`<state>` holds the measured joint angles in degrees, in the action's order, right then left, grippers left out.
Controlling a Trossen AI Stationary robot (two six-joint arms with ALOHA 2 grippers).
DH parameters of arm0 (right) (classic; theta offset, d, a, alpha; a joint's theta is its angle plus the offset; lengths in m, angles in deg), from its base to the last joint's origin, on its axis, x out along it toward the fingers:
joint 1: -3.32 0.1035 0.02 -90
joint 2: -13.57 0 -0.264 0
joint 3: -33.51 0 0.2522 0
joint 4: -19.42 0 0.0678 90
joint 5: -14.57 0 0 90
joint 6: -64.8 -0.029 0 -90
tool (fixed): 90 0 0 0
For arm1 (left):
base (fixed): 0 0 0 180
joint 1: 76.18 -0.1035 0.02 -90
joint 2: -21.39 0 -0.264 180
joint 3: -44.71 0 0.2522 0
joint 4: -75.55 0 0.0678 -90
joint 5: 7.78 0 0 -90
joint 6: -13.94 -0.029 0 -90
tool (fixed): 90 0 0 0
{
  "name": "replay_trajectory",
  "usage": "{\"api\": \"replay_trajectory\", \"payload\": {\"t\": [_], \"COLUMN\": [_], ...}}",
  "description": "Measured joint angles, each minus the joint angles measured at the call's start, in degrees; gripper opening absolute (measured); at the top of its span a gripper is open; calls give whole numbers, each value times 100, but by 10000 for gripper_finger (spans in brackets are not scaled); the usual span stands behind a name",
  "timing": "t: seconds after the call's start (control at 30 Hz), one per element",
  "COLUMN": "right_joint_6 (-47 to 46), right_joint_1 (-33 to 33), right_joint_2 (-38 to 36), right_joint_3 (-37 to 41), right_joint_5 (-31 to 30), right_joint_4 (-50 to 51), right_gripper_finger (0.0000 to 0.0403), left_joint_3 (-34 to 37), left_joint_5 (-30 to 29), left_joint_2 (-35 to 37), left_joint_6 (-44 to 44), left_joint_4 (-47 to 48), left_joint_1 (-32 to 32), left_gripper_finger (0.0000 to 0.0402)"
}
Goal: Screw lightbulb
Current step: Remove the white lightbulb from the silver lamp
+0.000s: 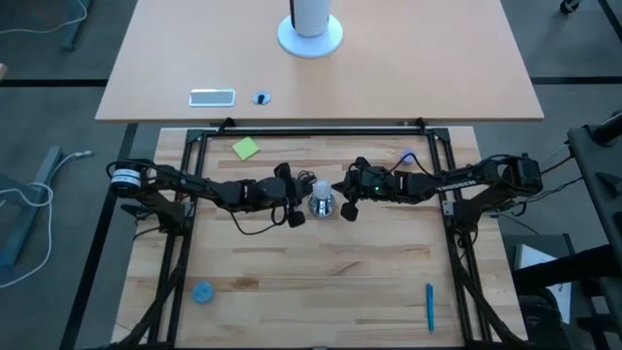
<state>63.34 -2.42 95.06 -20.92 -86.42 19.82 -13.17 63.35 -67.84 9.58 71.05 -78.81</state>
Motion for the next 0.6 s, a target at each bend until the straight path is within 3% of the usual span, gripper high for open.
{"api": "replay_trajectory", "payload": {"t": [0.6], "right_joint_6": [7], "right_joint_1": [-52], "right_joint_2": [4], "right_joint_3": [22], "right_joint_5": [-185], "right_joint_4": [1], "right_gripper_finger": [0], "left_joint_3": [0], "left_joint_5": [19], "left_joint_2": [0], "left_joint_6": [-14], "left_joint_4": [-33], "left_joint_1": [19], "left_gripper_finger": [0]}}
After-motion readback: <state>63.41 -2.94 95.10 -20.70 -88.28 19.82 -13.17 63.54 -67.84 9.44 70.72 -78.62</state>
